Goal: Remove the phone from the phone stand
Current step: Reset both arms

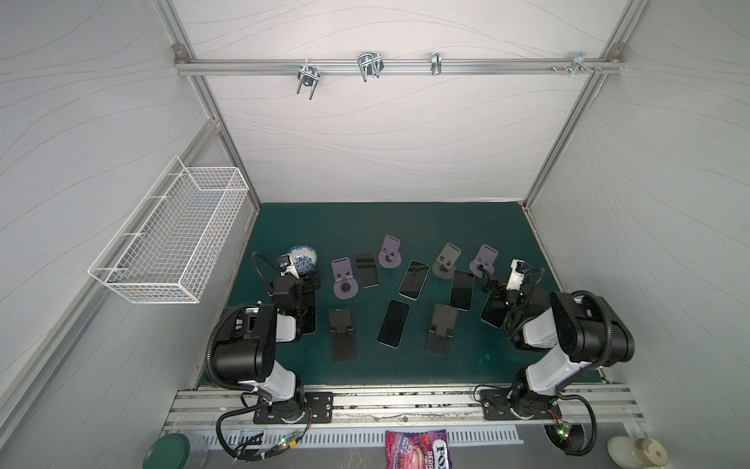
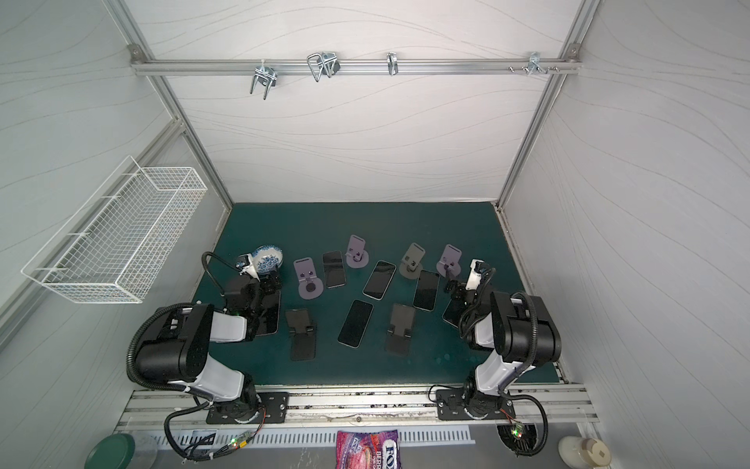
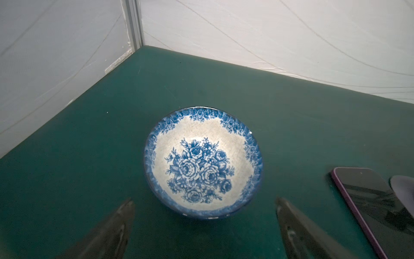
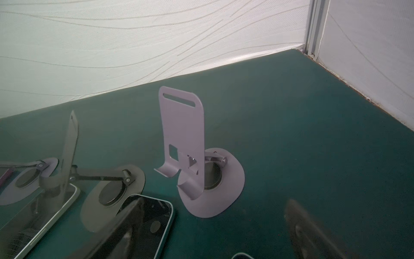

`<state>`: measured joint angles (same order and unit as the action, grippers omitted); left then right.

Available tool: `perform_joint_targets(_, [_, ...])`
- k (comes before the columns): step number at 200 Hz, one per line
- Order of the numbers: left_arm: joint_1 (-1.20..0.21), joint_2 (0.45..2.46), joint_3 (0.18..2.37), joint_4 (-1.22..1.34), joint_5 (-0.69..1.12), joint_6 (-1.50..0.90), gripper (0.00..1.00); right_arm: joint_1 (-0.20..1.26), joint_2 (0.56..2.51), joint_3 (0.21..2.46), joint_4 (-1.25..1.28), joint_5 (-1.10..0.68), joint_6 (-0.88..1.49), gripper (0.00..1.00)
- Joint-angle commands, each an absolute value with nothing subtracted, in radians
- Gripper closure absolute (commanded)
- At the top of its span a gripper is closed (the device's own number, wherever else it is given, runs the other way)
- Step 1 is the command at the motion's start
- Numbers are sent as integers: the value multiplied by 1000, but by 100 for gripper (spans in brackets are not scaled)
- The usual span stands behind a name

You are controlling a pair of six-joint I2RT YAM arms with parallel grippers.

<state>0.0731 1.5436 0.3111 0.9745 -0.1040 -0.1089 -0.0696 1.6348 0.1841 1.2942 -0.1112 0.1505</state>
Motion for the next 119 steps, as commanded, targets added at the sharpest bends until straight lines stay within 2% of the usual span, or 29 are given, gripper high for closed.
perform_joint_targets(1, [20,1551,400,884,-246,-81,1,-67,1625,193,1330,-99,153,1])
perform_joint_targets(35, [-11,1557,409,878,-296,-55,1,-65,1624,193,1327,-96,153,1])
perform_joint_targets(119, [-10,1560,415,868,-292,-61,1,-57,1614,201,1302,-79,146,1])
